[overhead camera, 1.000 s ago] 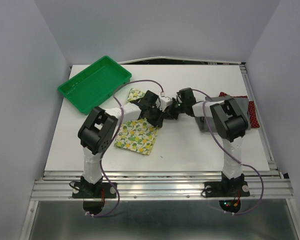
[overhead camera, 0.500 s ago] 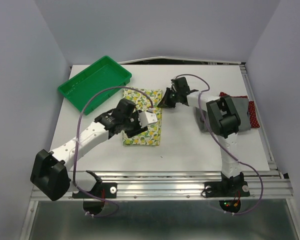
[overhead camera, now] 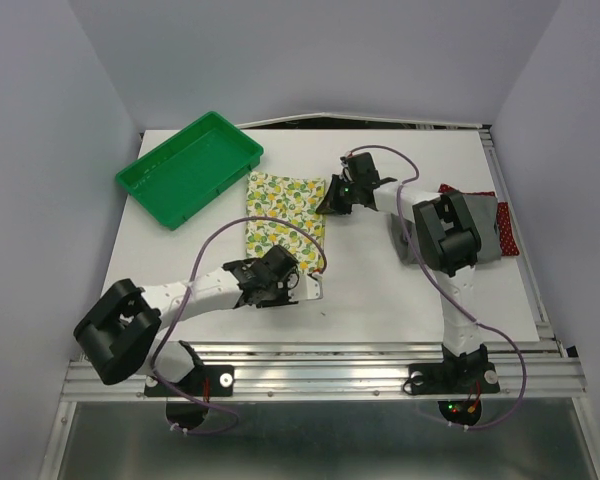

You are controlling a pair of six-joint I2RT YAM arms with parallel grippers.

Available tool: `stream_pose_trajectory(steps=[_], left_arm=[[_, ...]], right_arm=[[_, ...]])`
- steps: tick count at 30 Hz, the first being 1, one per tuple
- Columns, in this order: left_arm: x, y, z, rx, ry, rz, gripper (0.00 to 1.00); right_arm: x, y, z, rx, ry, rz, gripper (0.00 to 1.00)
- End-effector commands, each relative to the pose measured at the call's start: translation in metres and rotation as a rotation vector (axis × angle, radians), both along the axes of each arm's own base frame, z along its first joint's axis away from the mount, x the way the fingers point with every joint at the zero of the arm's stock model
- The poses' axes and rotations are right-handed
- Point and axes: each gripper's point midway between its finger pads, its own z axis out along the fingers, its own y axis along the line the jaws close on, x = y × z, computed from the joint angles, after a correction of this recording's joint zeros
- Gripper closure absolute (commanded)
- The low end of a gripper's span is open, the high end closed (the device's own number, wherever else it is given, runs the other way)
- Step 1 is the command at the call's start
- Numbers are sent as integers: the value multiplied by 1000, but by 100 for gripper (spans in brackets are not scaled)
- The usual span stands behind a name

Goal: Fold and stack the skirts
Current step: Fold the skirt

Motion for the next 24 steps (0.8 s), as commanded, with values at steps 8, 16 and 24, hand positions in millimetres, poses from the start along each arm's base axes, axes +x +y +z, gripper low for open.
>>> stream_pose_trajectory(steps=[8, 16, 24], left_arm=[[19, -6, -35, 62, -68, 17, 88], [10, -17, -37, 46, 21, -41, 100], [2, -31, -13, -18, 112, -73, 100]], right_arm=[[-10, -28, -45, -174, 53, -16, 99], [-16, -15, -11, -123, -4, 71, 98], [-19, 7, 93, -8, -208, 200, 81]])
